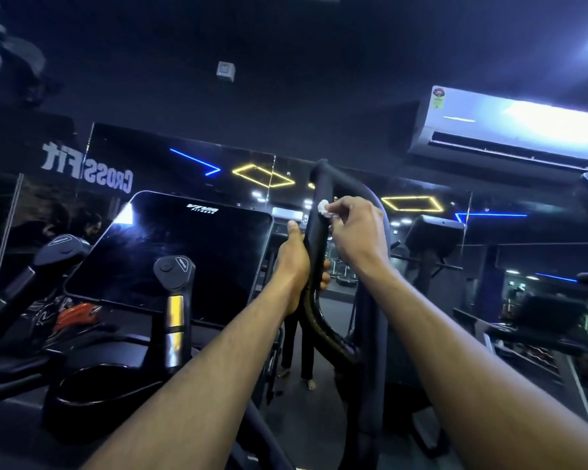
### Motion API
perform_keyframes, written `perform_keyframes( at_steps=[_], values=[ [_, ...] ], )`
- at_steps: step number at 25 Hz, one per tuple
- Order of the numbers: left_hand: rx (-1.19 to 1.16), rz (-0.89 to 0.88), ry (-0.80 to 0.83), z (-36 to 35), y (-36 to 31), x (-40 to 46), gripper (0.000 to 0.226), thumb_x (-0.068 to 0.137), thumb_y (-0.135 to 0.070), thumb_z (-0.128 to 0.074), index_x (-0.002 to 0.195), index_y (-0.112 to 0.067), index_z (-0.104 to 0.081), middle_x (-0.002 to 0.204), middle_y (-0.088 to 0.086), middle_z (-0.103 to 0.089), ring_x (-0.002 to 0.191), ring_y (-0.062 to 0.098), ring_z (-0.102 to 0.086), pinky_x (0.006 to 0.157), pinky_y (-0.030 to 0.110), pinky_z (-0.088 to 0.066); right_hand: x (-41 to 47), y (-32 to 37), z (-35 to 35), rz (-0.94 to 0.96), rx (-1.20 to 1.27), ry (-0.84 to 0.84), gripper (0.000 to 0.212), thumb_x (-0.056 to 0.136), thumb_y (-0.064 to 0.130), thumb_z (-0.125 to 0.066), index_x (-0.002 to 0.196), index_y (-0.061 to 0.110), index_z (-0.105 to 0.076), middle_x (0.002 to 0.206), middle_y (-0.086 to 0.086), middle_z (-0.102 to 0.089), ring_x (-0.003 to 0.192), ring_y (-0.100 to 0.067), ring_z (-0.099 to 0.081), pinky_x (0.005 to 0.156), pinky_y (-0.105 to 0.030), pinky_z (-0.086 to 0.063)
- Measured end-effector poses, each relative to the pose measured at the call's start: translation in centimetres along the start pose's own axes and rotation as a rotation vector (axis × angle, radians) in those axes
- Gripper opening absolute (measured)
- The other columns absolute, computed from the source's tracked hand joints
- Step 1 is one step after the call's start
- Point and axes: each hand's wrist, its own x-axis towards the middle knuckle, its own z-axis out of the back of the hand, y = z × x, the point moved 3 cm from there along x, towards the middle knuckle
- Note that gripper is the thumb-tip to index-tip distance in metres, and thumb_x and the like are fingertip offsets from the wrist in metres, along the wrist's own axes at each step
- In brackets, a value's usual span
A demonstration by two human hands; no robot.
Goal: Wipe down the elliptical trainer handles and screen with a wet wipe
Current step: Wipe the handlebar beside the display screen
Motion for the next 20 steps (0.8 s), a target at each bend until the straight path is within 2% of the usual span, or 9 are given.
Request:
perform_keyframes(
  at_steps=[2, 4, 6, 8, 10, 13, 17, 19, 20],
  values=[
    [0.005, -0.023, -0.013, 0.2, 0.0, -0.1, 0.078, 0.109, -0.062, -0.018, 0.093, -0.007, -0.070, 0.067, 0.014, -0.062, 0.053, 0.025, -0.058, 0.056, 0.040, -0.056, -2.4, 0.2, 0.0, -0.040, 0.046, 0.030, 0.020, 0.097, 0.003, -0.058, 0.104, 0.014, -0.073, 0.101, 0.001, -0.069, 0.074, -0.001, -0.064, 0.053, -0.006, -0.046],
    [0.002, -0.034, -0.031, 0.4, -0.1, -0.2, 0.080, 0.109, -0.061, -0.018, 0.099, -0.006, -0.076, 0.070, 0.012, -0.069, 0.064, 0.027, -0.066, 0.072, 0.048, -0.061, -4.4, 0.2, 0.0, -0.060, 0.062, 0.030, 0.021, 0.096, 0.002, -0.058, 0.100, 0.017, -0.072, 0.103, 0.002, -0.069, 0.083, -0.005, -0.065, 0.065, -0.014, -0.054],
    [-0.052, -0.026, -0.034, 0.6, -0.1, -0.4, 0.081, 0.110, -0.061, -0.019, 0.110, -0.002, -0.074, 0.075, 0.011, -0.071, 0.071, 0.027, -0.068, 0.072, 0.042, -0.060, -5.9, 0.1, 0.2, -0.063, 0.077, 0.048, 0.022, 0.094, 0.001, -0.059, 0.097, 0.018, -0.072, 0.100, 0.004, -0.069, 0.087, -0.009, -0.066, 0.076, -0.031, -0.060],
    [-0.091, -0.011, -0.051, 0.8, 0.0, -0.6, 0.081, 0.109, -0.062, -0.020, 0.119, 0.000, -0.071, 0.090, 0.017, -0.073, 0.079, 0.029, -0.070, 0.067, 0.039, -0.061, -7.1, 0.0, 0.4, -0.064, 0.088, 0.090, 0.020, 0.094, 0.002, -0.061, 0.096, 0.018, -0.072, 0.099, 0.005, -0.069, 0.089, -0.010, -0.067, 0.080, -0.036, -0.060],
    [-0.118, 0.000, -0.060, 0.8, 0.1, -0.8, 0.078, 0.110, -0.061, -0.021, 0.125, -0.001, -0.069, 0.107, 0.025, -0.074, 0.087, 0.030, -0.073, 0.066, 0.037, -0.065, -8.4, -0.1, 0.5, -0.055, 0.069, 0.158, 0.019, 0.094, 0.004, -0.062, 0.096, 0.019, -0.073, 0.101, 0.006, -0.070, 0.090, -0.009, -0.067, 0.083, -0.034, -0.059],
    [-0.165, 0.007, -0.018, 0.4, -0.1, -2.0, 0.071, 0.112, -0.053, -0.024, 0.120, 0.000, -0.069, 0.121, 0.025, -0.073, 0.101, 0.031, -0.072, 0.086, 0.040, -0.063, -10.5, -0.2, 1.2, -0.006, 0.022, 0.276, 0.022, 0.091, 0.002, -0.063, 0.095, 0.021, -0.074, 0.100, 0.009, -0.070, 0.092, -0.008, -0.066, 0.086, -0.031, -0.058],
    [-0.177, 0.007, -0.013, 0.5, 0.0, -3.0, 0.051, 0.113, -0.039, -0.040, 0.108, -0.002, -0.073, 0.115, 0.017, -0.077, 0.110, 0.028, -0.072, 0.108, 0.044, -0.054, -10.4, 1.2, 3.5, 0.204, -0.187, 0.621, 0.021, 0.087, 0.001, -0.068, 0.093, 0.019, -0.078, 0.094, 0.009, -0.072, 0.089, -0.006, -0.063, 0.086, -0.021, -0.053],
    [-0.128, -0.014, -0.037, 0.7, 0.1, -3.1, 0.046, 0.113, -0.037, -0.042, 0.110, -0.003, -0.074, 0.109, 0.014, -0.079, 0.108, 0.027, -0.075, 0.107, 0.044, -0.055, -8.7, 2.1, 4.7, 0.324, -0.316, 0.773, 0.014, 0.087, 0.008, -0.075, 0.095, 0.018, -0.080, 0.094, 0.008, -0.074, 0.085, -0.002, -0.063, 0.079, -0.007, -0.047],
    [-0.081, -0.027, -0.040, 0.7, 0.0, -3.1, 0.046, 0.113, -0.038, -0.041, 0.109, -0.005, -0.074, 0.104, 0.012, -0.080, 0.102, 0.026, -0.076, 0.103, 0.042, -0.057, -7.3, 2.3, 5.3, 0.345, -0.332, 0.732, 0.013, 0.087, 0.011, -0.076, 0.097, 0.019, -0.080, 0.092, 0.009, -0.074, 0.081, 0.000, -0.062, 0.077, -0.004, -0.045]
  ],
)
